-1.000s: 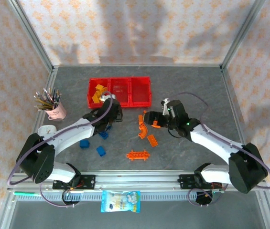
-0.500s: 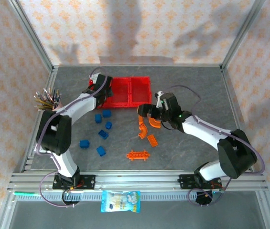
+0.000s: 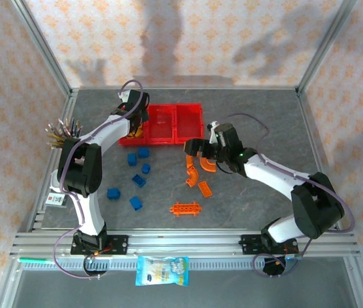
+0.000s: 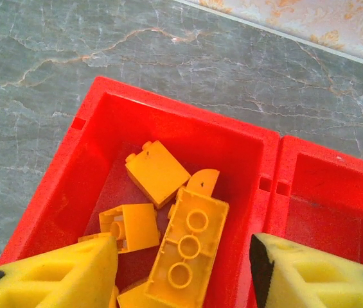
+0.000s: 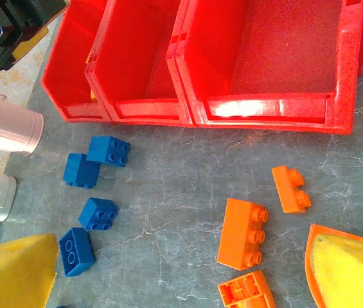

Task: Sort the legos into containers by color
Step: Place the lego in the container.

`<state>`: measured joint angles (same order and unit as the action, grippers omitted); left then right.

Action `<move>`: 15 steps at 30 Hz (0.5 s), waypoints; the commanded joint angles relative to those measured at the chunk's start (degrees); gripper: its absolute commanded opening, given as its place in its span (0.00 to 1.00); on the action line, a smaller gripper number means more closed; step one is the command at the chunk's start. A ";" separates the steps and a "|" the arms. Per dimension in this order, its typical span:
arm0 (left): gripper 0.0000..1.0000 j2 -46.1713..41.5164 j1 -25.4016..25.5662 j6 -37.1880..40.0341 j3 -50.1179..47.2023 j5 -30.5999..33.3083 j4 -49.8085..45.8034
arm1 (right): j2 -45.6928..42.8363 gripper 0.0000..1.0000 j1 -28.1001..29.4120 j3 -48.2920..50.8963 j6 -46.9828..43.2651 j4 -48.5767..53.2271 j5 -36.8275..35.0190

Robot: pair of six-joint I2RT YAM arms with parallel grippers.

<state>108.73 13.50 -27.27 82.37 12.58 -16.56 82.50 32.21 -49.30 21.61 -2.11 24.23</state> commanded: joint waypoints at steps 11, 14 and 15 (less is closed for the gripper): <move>0.65 -14.10 7.01 -1.73 -7.11 -6.67 -2.26 | -5.62 1.00 -1.84 2.32 -0.38 3.27 -2.51; 0.66 -17.37 10.89 -3.67 -10.30 -6.79 -1.94 | -7.01 1.00 -2.05 3.83 0.18 4.41 -3.56; 0.66 -18.51 12.20 -4.34 -11.68 -7.44 -1.24 | -7.59 1.00 -2.14 4.45 0.45 4.69 -3.89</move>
<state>92.79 23.18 -29.12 73.69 6.76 -17.56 77.10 30.52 -46.59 21.43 0.40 22.63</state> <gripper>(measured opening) 0.656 0.996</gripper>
